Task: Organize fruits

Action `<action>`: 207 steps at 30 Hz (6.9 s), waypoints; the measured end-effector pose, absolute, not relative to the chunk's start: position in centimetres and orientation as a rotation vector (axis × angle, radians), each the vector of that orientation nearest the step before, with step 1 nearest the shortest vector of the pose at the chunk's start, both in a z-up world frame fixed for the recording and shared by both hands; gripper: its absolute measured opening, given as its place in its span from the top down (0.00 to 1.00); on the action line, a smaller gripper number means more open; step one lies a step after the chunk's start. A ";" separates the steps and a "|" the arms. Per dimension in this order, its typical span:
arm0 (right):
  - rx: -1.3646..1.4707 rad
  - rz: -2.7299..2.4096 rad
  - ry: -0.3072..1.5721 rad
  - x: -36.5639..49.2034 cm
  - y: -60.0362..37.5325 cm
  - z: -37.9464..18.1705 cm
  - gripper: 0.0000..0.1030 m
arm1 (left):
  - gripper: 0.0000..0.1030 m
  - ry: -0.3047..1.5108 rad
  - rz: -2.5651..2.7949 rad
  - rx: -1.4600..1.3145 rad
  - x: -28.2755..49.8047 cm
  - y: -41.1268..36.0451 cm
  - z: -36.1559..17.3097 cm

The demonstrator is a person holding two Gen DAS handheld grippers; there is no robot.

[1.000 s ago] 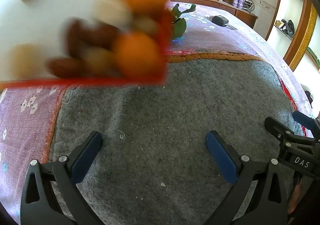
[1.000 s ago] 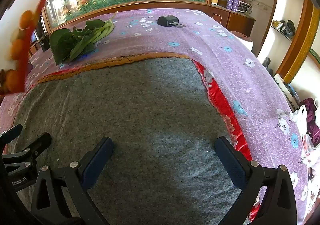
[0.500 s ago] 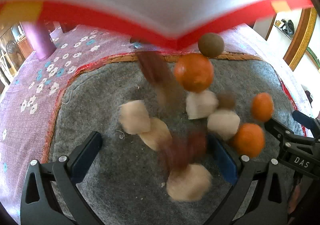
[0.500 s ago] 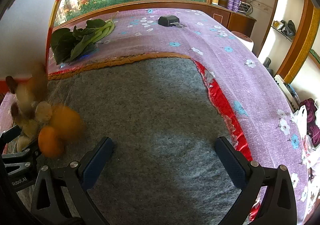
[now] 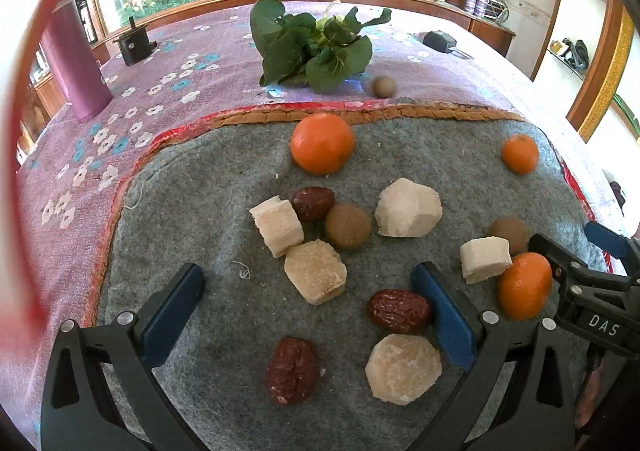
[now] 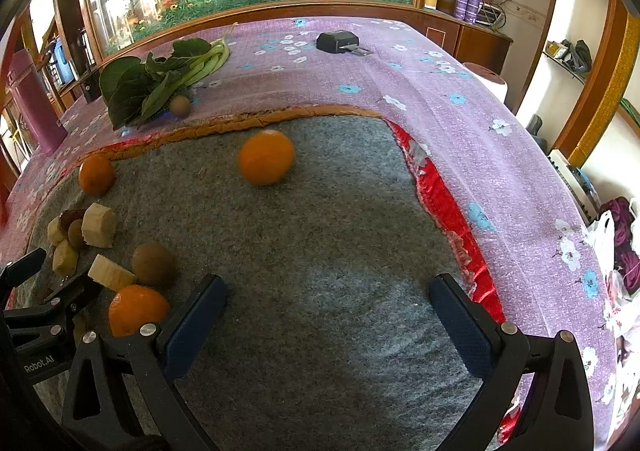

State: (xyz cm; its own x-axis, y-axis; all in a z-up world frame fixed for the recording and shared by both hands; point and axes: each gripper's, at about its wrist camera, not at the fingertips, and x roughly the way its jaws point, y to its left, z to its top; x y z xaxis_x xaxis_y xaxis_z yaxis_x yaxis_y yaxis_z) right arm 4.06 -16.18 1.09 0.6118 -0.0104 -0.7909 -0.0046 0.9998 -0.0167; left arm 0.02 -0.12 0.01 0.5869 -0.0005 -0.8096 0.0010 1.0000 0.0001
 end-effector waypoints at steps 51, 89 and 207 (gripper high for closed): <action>0.153 0.348 0.727 -2.2 -16.8 5.3 0.01 | 0.00 0.684 0.023 0.127 -10.2 4.0 4.3; 0.361 0.446 0.873 1.0 -16.4 2.8 0.65 | 0.73 0.989 -0.135 -0.101 -7.7 0.3 1.1; 0.382 0.492 0.819 -1.3 -14.4 5.0 0.54 | 0.21 0.715 0.186 0.161 -14.6 8.6 4.6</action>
